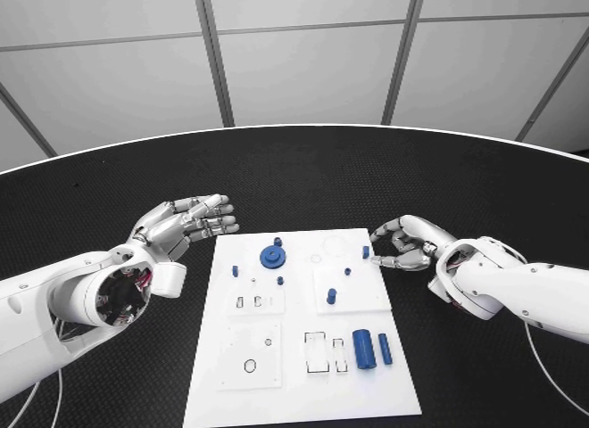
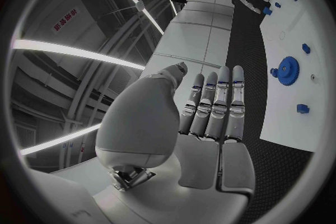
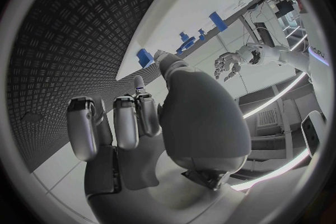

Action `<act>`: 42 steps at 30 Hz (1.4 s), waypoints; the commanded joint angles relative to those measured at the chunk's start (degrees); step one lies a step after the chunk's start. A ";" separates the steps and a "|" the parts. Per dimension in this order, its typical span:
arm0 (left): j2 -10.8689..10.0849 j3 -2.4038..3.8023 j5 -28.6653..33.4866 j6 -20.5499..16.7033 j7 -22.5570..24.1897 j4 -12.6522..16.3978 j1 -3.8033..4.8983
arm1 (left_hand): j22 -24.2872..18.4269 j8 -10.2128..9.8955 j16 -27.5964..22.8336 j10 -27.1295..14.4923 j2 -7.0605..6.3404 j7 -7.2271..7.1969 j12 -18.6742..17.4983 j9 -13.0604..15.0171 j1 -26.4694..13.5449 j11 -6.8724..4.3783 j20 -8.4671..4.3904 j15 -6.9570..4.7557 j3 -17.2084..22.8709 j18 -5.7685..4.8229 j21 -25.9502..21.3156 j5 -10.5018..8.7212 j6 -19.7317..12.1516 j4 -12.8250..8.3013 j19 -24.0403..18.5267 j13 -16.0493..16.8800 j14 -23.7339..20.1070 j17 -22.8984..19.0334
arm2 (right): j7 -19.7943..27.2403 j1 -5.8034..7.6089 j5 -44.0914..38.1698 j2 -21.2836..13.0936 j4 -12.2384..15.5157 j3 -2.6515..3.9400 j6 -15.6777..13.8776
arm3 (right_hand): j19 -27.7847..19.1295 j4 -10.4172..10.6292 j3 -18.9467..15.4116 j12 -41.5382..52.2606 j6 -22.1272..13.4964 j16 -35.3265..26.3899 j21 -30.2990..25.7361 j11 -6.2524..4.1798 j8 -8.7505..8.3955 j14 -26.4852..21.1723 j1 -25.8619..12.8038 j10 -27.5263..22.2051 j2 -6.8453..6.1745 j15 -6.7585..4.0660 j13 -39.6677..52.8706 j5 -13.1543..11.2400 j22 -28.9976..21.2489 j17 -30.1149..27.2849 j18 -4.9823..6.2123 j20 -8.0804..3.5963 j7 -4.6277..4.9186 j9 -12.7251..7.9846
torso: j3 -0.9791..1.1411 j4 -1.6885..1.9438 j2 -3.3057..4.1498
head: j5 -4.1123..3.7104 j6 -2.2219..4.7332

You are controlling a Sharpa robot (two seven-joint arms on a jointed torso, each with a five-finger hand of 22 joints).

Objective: Assemble the parts on the task board

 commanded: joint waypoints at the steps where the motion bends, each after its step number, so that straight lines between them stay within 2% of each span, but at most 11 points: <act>1: -0.02 0.00 0.00 0.02 -0.01 0.02 0.00 | -0.05 -0.34 -0.36 0.23 -0.26 1.39 -0.20 -0.08 -0.46 0.11 0.04 0.05 0.34 0.70 0.24 -0.22 -0.13 -0.09 0.29 0.02 -0.18 0.08 | -0.73 -0.16 -0.42 0.43 -0.10 0.00 -0.29 | 6.06 0.18 -0.69 -0.15 -0.44 0.12 0.15 0.46 -0.31 5.70 0.38 0.99 0.27 0.49 9.77 -0.35 15.10 13.94 -0.86 0.57 0.14 -0.11 | -0.09 0.09 -0.04 | -0.05 -0.17; 6: -0.10 0.00 0.00 -0.02 -0.03 0.00 0.00 | -0.05 -0.34 -0.36 0.23 -0.26 1.39 -0.20 -0.08 -0.46 0.11 0.04 0.05 0.34 0.70 0.24 -0.22 -0.13 -0.09 0.29 0.02 -0.18 0.08 | -1.75 -0.30 -0.82 0.91 -0.23 0.00 -1.05 | 6.06 0.48 -1.17 0.09 -0.33 0.17 0.15 0.53 -0.22 5.73 0.42 1.21 0.54 0.57 10.01 -0.46 15.10 14.07 -0.86 0.66 0.20 -0.14 | -0.04 0.01 -0.08 | 0.02 -0.20; 8: -0.11 0.00 0.00 -0.03 -0.05 -0.01 0.00 | -0.05 -0.34 -0.36 0.23 -0.26 1.39 -0.20 -0.08 -0.46 0.11 0.04 0.05 0.34 0.70 0.24 -0.22 -0.13 -0.09 0.29 0.02 -0.18 0.08 | -1.96 -0.32 -0.88 1.07 -0.27 0.00 -1.19 | 6.06 0.58 -1.28 0.14 -0.26 0.19 0.15 0.55 -0.17 5.74 0.44 1.26 0.66 0.59 10.07 -0.45 15.10 14.12 -0.86 0.68 0.23 -0.14 | -0.08 -0.07 -0.07 | 0.12 -0.27; 15: -0.12 0.00 0.00 -0.03 -0.08 -0.04 0.00 | -0.05 -0.34 -0.36 0.23 -0.26 1.39 -0.20 -0.08 -0.46 0.11 0.04 0.05 0.34 0.70 0.24 -0.22 -0.13 -0.09 0.29 0.02 -0.18 0.08 | -2.39 -0.35 -0.96 1.65 -0.35 0.01 -1.28 | 6.06 1.04 -1.55 0.33 0.13 0.21 0.15 0.63 0.08 5.75 0.44 1.44 1.19 0.68 10.25 -0.27 15.10 14.18 -0.86 0.78 0.31 -0.12 | -0.09 -0.03 -0.13 | 0.09 -0.22; 20: -0.12 -0.01 0.00 -0.03 -0.11 -0.02 0.00 | -0.05 -0.34 -0.36 0.23 -0.26 1.39 -0.20 -0.08 -0.46 0.11 0.04 0.05 0.34 0.70 0.24 -0.22 -0.13 -0.09 0.29 0.02 -0.18 0.08 | -2.76 -0.35 -0.97 2.37 -0.95 0.01 -1.12 | 6.06 1.65 -0.99 0.95 2.27 0.29 0.15 0.59 1.26 5.80 0.83 2.04 2.29 0.63 10.86 0.24 15.10 14.41 -0.86 0.84 0.22 0.10 | -0.09 0.01 -0.09 | 0.18 0.04; 25: -0.11 -0.01 0.00 -0.03 -0.16 -0.02 0.00 | -0.05 -0.34 -0.36 0.23 -0.26 1.39 -0.20 -0.08 -0.46 0.11 0.04 0.05 0.34 0.70 0.24 -0.22 -0.13 -0.09 0.29 0.02 -0.18 0.08 | -2.92 -0.35 -0.98 2.85 -1.35 0.02 -1.19 | 6.06 1.77 0.34 1.49 3.99 0.35 0.15 0.43 1.99 5.85 1.18 2.60 3.22 0.39 11.41 0.50 15.10 14.61 -0.86 0.67 0.04 0.12 | -0.11 0.06 -0.09 | 0.22 -0.18; 31: -0.12 -0.01 0.00 -0.07 -0.18 -0.11 0.00 | -0.09 -0.35 -0.41 0.29 -0.35 1.39 -0.29 -0.09 -0.50 0.10 0.05 0.05 0.49 0.70 0.24 -0.21 -0.10 -0.14 0.25 0.03 -0.19 0.12 | -3.03 -0.36 -0.98 3.23 -1.46 0.02 -0.98 | 6.06 1.84 1.17 1.80 4.97 0.38 0.15 0.24 2.34 5.87 1.18 2.93 3.47 0.07 11.74 0.99 15.10 14.70 -0.86 0.45 -0.22 0.07 | -0.06 -0.06 -0.12 | 0.41 -0.26; 42: -0.08 -0.01 0.00 0.03 -0.27 -0.18 0.00 | -0.09 -0.35 -0.41 0.29 -0.35 1.39 -0.29 -0.09 -0.50 0.10 0.05 0.05 0.49 0.70 0.24 -0.21 -0.10 -0.14 0.25 0.03 -0.19 0.12 | -3.44 -0.36 -0.97 3.68 -1.91 0.02 -0.20 | 6.06 1.61 1.94 1.90 5.74 0.41 0.15 0.00 2.61 5.89 1.39 3.06 3.48 -0.21 11.85 1.14 15.10 14.78 -0.86 0.18 -0.47 0.01 | -0.02 -0.13 -0.10 | 0.16 -0.57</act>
